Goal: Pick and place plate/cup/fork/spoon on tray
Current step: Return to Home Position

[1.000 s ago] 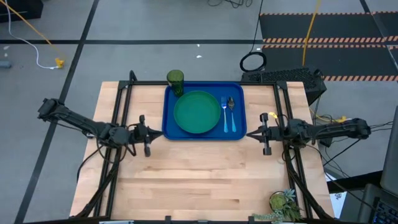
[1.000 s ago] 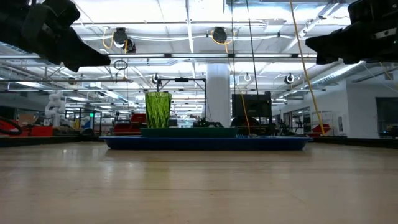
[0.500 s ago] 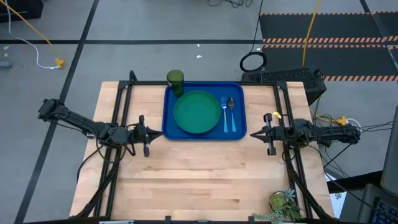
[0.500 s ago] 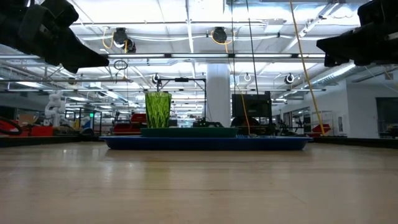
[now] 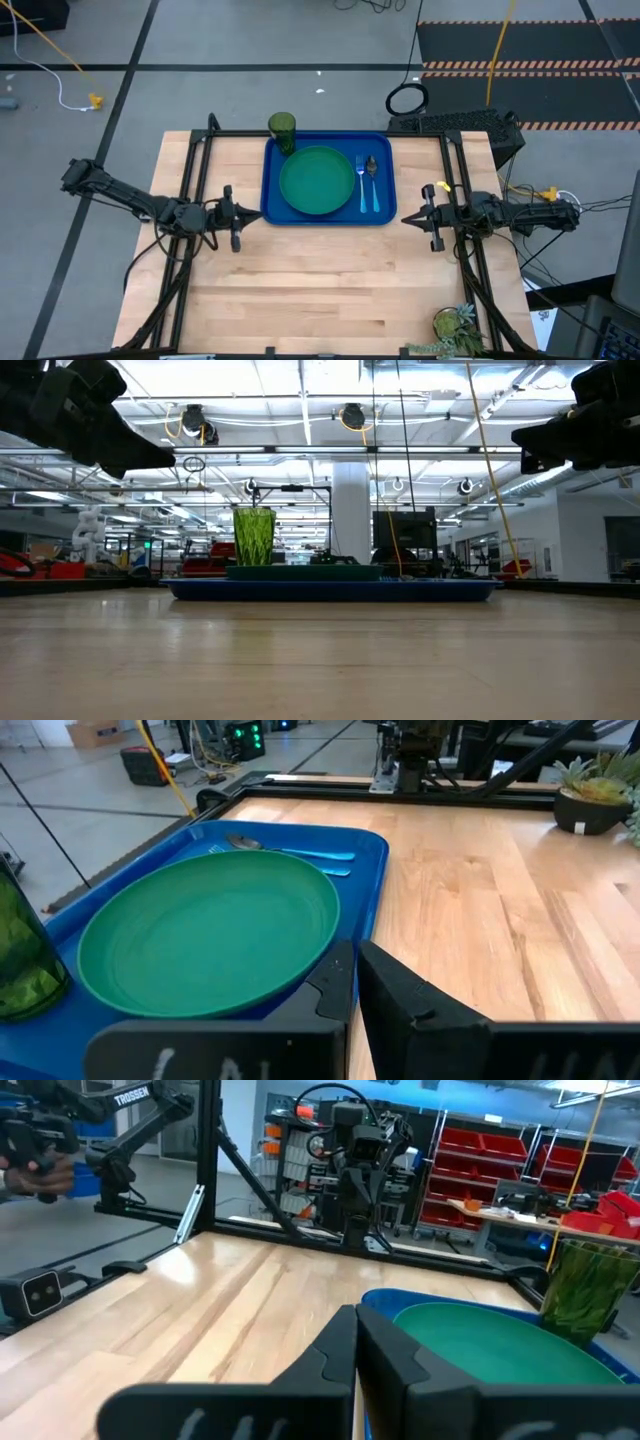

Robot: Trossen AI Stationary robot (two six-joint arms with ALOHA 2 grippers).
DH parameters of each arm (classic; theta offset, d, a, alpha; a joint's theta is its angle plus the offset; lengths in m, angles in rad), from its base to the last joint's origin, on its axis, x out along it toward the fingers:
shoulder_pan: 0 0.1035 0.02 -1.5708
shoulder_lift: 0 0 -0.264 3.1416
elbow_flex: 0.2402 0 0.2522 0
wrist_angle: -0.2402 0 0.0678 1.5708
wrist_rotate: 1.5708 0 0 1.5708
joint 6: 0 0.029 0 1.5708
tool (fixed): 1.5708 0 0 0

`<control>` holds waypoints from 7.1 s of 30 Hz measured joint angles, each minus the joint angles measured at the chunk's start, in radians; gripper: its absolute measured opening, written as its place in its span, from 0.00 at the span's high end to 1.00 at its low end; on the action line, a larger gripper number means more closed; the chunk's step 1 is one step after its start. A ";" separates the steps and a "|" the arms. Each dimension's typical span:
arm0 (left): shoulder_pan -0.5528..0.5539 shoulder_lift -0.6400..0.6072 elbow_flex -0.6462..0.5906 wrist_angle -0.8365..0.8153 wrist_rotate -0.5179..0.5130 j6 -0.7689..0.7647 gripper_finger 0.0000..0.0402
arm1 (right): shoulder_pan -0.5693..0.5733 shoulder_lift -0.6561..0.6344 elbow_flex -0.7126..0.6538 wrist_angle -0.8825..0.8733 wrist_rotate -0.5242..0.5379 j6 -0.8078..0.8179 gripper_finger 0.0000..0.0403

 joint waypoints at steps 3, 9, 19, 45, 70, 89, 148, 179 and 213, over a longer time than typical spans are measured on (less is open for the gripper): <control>0.000 -0.006 -0.009 0.004 0.000 0.028 0.94 | 0.000 0.001 0.000 -0.003 0.000 0.000 1.00; 0.000 -0.093 -0.057 0.008 0.002 0.027 0.94 | 0.000 0.002 -0.001 0.038 0.000 0.000 1.00; 0.000 -0.279 -0.141 0.011 0.131 0.145 0.94 | 0.000 0.003 -0.001 0.098 -0.003 0.000 1.00; 0.207 -0.432 -0.191 -0.052 0.463 0.211 0.94 | 0.000 0.003 -0.001 0.105 -0.002 0.000 1.00; 0.267 -0.618 -0.180 -0.153 0.512 0.226 0.94 | 0.000 0.002 -0.001 0.106 -0.002 0.000 1.00; 0.268 -0.611 -0.198 -0.117 0.543 0.247 0.94 | 0.000 0.003 0.000 0.113 -0.004 0.000 1.00; 0.271 -0.551 -0.197 -0.117 0.531 0.234 0.94 | 0.000 0.003 0.000 0.113 -0.005 0.000 1.00; 0.271 -0.551 -0.197 -0.116 0.531 0.234 0.94 | 0.000 0.003 0.000 0.113 -0.005 0.000 1.00; 0.271 -0.551 -0.197 -0.117 0.531 0.234 0.94 | 0.000 0.003 0.000 0.113 -0.005 0.000 1.00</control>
